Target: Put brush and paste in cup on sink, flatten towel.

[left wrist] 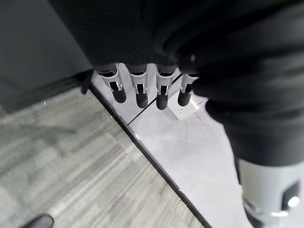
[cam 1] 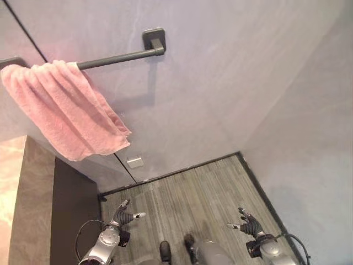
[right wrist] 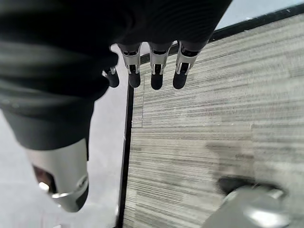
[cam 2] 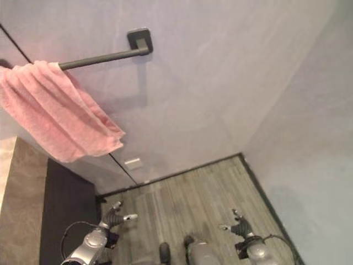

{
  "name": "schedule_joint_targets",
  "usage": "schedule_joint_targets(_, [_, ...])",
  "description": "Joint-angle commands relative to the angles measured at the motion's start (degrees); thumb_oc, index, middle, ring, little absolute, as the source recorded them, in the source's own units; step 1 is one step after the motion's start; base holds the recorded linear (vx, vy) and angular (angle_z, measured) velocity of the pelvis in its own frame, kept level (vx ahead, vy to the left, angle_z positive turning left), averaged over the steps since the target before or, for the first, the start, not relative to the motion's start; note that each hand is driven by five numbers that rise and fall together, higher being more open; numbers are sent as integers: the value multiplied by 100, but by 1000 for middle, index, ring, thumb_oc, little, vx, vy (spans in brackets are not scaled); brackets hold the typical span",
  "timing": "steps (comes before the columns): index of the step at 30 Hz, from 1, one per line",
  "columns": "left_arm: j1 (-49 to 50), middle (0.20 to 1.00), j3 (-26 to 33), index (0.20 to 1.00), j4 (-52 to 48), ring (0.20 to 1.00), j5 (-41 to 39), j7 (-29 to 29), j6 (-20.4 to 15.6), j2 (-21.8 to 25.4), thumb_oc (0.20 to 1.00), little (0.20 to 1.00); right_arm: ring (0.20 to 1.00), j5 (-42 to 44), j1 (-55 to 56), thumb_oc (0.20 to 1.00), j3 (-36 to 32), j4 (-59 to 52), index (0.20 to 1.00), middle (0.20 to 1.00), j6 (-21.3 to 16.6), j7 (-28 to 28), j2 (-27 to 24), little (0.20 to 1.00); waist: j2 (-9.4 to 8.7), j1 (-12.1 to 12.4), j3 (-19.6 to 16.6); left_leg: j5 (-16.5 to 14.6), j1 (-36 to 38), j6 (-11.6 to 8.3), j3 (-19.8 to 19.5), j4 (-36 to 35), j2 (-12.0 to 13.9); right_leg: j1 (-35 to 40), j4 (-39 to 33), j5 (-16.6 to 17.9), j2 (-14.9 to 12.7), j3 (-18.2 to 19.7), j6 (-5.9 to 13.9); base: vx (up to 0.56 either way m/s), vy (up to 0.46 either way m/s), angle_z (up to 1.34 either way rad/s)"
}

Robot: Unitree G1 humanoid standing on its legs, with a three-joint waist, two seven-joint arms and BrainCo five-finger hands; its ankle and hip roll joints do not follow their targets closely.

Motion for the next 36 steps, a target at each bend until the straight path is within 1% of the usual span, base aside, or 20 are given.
schedule_joint_targets(1, [-192,1000,84,1000,-124,1000,21,37,-166,106,1000,1000,1000,196,-56,1000,-58,-197,1000,1000,-206,-52,-178,1000,-115,-47,-201,-474,-108,-77,20,704,-362,203,-625,454,5,129,494,55,-70,46])
schedule_joint_targets(4, [-181,1000,87,1000,-194,1000,-22,22,-163,86,1000,1000,1000,250,-41,1000,-110,-168,1000,1000,-208,-77,-228,1000,-101,-44,-222,-536,-178,-116,-53,984,-435,283,-749,491,-4,226,475,77,-80,30])
schedule_joint_targets(5, [-172,1000,94,1000,-253,1000,-49,-9,-176,44,1000,1000,1000,313,-53,1000,-180,-186,1000,1000,-212,-86,-295,1000,-95,-37,-198,-494,-363,-267,-37,1537,-527,386,-893,544,-95,135,441,48,-52,19])
schedule_joint_targets(7, [-234,1000,97,1000,-236,1000,-110,51,-181,-26,1000,1000,1000,312,-93,1000,-225,-225,1000,1000,-214,-110,-375,1000,-114,-58,-120,-319,-740,-508,148,2152,-509,493,-1010,587,-250,-25,429,15,-44,43])
schedule_joint_targets(8, [-234,1000,97,1000,-236,1000,-110,51,-181,-26,1000,1000,1000,312,-93,1000,-225,-225,1000,1000,-214,-110,-376,1000,-112,-60,-122,-322,-747,-508,145,2159,-508,490,-1011,588,-249,-28,428,-14,2,51])
schedule_joint_targets(9, [-264,1000,93,1000,-225,1000,-119,64,-176,-50,1000,1000,1000,284,-107,1000,-247,-240,1000,1000,-195,-140,-411,1000,-136,-100,-116,-269,-831,-548,470,2116,-254,525,-1059,583,-369,-120,441,14,35,43])
schedule_joint_targets(10, [-293,1000,57,1000,-225,1000,-94,26,-180,-76,1000,1000,1000,269,-114,1000,-292,-213,1000,1000,-174,-205,-445,1000,-220,-93,-121,-332,-931,-496,742,2036,143,633,-1179,572,-582,-200,471,17,37,51])
schedule_joint_targets(11, [-294,1000,53,1000,-224,1000,-94,26,-180,-76,1000,1000,1000,268,-111,1000,-295,-214,1000,1000,-174,-206,-444,1000,-220,-89,-112,-345,-923,-495,743,2048,144,651,-1191,570,-583,-200,472,72,54,61])
schedule_joint_targets(12, [-269,1000,30,1000,-198,1000,-39,37,-196,-18,1000,1000,1000,256,-133,1000,-294,-230,1000,1000,-165,-234,-473,1000,-213,-40,-181,-373,-866,-457,411,1752,240,657,-1189,514,-619,-129,499,69,78,38])
schedule_joint_targets(13, [-251,1000,15,1000,-187,1000,-53,63,-189,-19,1000,1000,1000,286,-120,1000,-312,-215,1000,1000,-170,-265,-463,1000,-208,-54,-196,-149,-902,-538,376,1571,485,638,-1182,504,-681,-145,527,99,111,7])
schedule_joint_targets(14, [-248,1000,5,1000,-181,1000,-116,106,-164,-18,1000,1000,1000,378,-117,1000,-336,-211,1000,1000,-174,-266,-455,1000,-190,-54,-216,16,-821,-593,225,1335,593,575,-1133,480,-725,-177,546,45,80,-22])
schedule_joint_targets(15, [-248,1000,5,1000,-181,1000,-117,106,-164,-18,1000,1000,1000,378,-117,1000,-336,-211,1000,1000,-174,-266,-455,1000,-191,-55,-215,20,-817,-594,224,1329,591,577,-1132,479,-726,-178,546,93,118,-13])
schedule_joint_targets(16, [-249,1000,19,1000,-163,1000,-173,127,-186,-13,1000,1000,1000,452,-179,1000,-329,-257,1000,1000,-175,-236,-441,1000,-104,-57,-274,-63,-593,-610,-55,1032,520,535,-1109,425,-703,-96,585,103,139,-12])
schedule_joint_targets(17, [-242,1000,17,1000,-167,1000,-157,111,-189,-11,1000,1000,1000,472,-180,1000,-342,-272,1000,1000,-176,-230,-428,1000,-30,-104,-313,-76,-423,-610,118,711,568,569,-1141,415,-710,-123,604,106,139,-18])
schedule_joint_targets(18, [-240,1000,17,1000,-167,1000,-156,111,-189,-14,1000,1000,1000,473,-177,1000,-342,-275,1000,1000,-175,-230,-431,1000,-30,-92,-302,-58,-381,-611,132,665,570,588,-1147,417,-707,-111,604,114,160,-22])
schedule_joint_targets(19, [-176,1000,39,1000,-231,1000,-96,90,-202,20,1000,1000,1000,531,-190,1000,-374,-327,1000,1000,-178,-226,-406,1000,64,-77,-386,-80,-216,-575,73,440,498,601,-1226,465,-730,-84,633,96,154,-10])
schedule_joint_targets(28, [71,1000,167,1000,-707,1000,57,16,-190,340,1000,1000,1000,612,-358,1000,-381,-923,1000,1000,-206,-180,-264,1000,81,122,-435,-154,75,-412,294,42,314,655,-1605,755,-919,165,888,22,128,-21])
schedule_joint_targets(31, [144,1000,165,1000,-1184,1000,257,-66,-201,533,1000,1000,1000,595,-409,1000,-421,-1224,1000,1000,-252,-195,-273,1000,68,134,-461,-176,68,-384,327,-28,286,609,-1702,834,-976,191,958,-21,85,-14])
schedule_joint_targets(33, [258,1000,124,1000,-2217,1000,460,-449,-197,951,1000,1000,1000,550,-462,1000,-544,-1617,1000,1000,-258,-132,-383,1000,57,154,-466,-216,5,-357,391,-34,265,495,-1767,935,-1027,226,1060,-43,91,-15])
schedule_joint_targets(36, [287,1000,177,1000,-3244,1000,525,-803,-253,1467,1000,1000,1000,418,-552,1000,-621,-1941,1000,1000,-257,-87,-487,1000,48,168,-477,-243,-5,-341,411,-34,256,461,-1767,947,-1061,243,1107,-14,56,-12])
